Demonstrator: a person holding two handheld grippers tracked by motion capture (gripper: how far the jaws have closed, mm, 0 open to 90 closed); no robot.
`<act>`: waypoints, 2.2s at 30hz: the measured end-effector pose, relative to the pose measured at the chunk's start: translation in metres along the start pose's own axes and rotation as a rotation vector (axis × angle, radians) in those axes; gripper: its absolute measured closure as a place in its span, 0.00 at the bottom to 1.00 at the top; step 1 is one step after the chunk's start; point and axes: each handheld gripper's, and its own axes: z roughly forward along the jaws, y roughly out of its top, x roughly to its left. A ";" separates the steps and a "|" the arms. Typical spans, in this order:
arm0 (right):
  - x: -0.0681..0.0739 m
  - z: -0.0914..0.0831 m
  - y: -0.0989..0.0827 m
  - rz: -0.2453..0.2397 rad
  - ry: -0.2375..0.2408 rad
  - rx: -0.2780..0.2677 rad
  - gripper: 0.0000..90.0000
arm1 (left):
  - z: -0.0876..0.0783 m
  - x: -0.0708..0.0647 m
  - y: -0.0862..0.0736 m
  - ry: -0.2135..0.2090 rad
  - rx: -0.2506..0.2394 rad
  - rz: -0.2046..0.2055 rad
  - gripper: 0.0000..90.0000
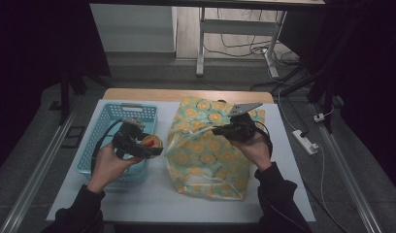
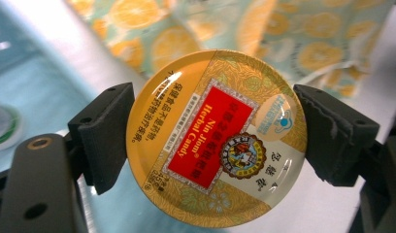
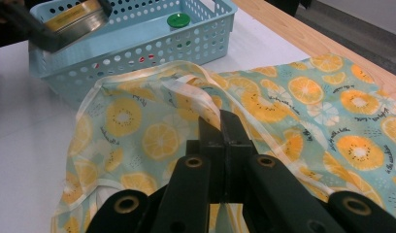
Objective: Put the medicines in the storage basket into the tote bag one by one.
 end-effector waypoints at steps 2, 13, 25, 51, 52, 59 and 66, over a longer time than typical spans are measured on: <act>0.000 0.000 0.000 0.000 0.000 0.000 1.00 | 0.003 -0.005 0.003 -0.012 0.000 0.015 0.22; 0.000 0.001 0.000 -0.002 -0.007 0.003 1.00 | 0.029 -0.035 0.018 -0.064 0.026 0.106 0.22; 0.000 0.000 0.000 0.000 -0.015 -0.004 1.00 | 0.063 -0.055 0.034 -0.129 0.056 0.152 0.22; 0.002 -0.001 0.001 0.001 -0.024 -0.014 1.00 | 0.133 -0.054 0.061 -0.117 0.097 0.151 0.22; 0.001 -0.001 0.001 0.000 -0.026 -0.014 1.00 | 0.134 -0.053 0.062 -0.117 0.093 0.143 0.22; 0.001 0.002 0.000 0.001 -0.029 -0.007 1.00 | 0.147 -0.043 0.068 -0.095 0.091 0.121 0.22; 0.000 0.006 -0.002 0.000 -0.036 0.000 1.00 | 0.160 -0.034 0.074 -0.075 0.092 0.113 0.22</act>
